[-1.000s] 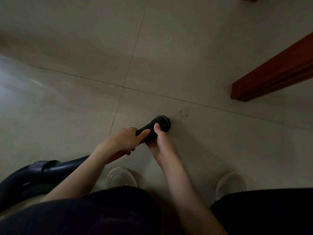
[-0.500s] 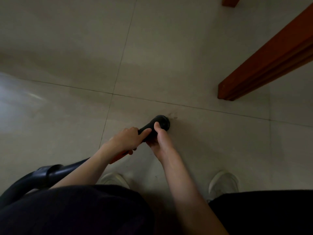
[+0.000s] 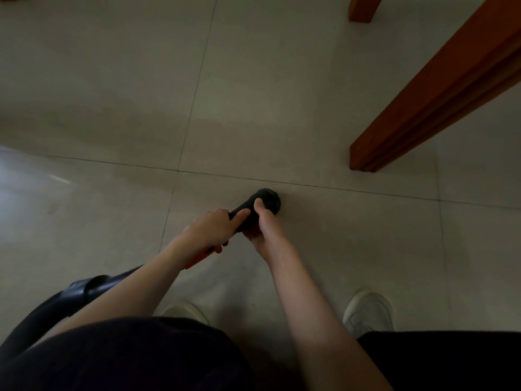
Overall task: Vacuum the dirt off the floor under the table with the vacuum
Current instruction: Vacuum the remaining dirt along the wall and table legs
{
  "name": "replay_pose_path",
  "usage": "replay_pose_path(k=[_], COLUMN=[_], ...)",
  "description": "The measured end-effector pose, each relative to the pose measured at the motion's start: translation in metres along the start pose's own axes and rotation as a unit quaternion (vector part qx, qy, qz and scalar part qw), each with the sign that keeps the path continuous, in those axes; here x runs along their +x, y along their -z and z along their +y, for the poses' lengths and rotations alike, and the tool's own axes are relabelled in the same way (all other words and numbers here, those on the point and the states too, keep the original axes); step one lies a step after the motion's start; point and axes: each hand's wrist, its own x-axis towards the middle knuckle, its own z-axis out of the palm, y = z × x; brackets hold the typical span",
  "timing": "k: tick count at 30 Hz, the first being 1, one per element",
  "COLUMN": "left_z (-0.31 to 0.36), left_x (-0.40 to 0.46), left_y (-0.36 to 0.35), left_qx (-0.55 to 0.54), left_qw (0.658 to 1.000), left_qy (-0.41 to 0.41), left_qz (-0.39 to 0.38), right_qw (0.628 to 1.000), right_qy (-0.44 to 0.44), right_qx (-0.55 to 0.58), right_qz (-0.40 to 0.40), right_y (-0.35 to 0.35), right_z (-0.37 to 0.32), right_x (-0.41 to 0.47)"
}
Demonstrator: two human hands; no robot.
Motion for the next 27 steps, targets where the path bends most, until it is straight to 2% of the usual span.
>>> replay_pose_path(k=[6, 15, 21, 27], left_z=[0.006, 0.035, 0.026, 0.000], left_x=[0.008, 0.017, 0.008, -0.011], left_y=[0.008, 0.005, 0.008, 0.021], left_qx=[0.003, 0.009, -0.034, 0.002], left_qw=[1.000, 1.000, 0.998, 0.995], left_qy=[0.003, -0.028, -0.021, 0.026], left_qz=[0.004, 0.004, -0.048, -0.100], right_qw=[1.000, 0.999, 0.998, 0.997], right_qy=[0.004, 0.018, 0.006, -0.032], right_qx=[-0.012, 0.047, 0.063, 0.060], right_qz=[0.002, -0.006, -0.011, -0.033], right_y=[-0.008, 0.012, 0.012, 0.003], right_z=[-0.011, -0.040, -0.043, -0.010], right_x=[0.003, -0.019, -0.034, -0.044])
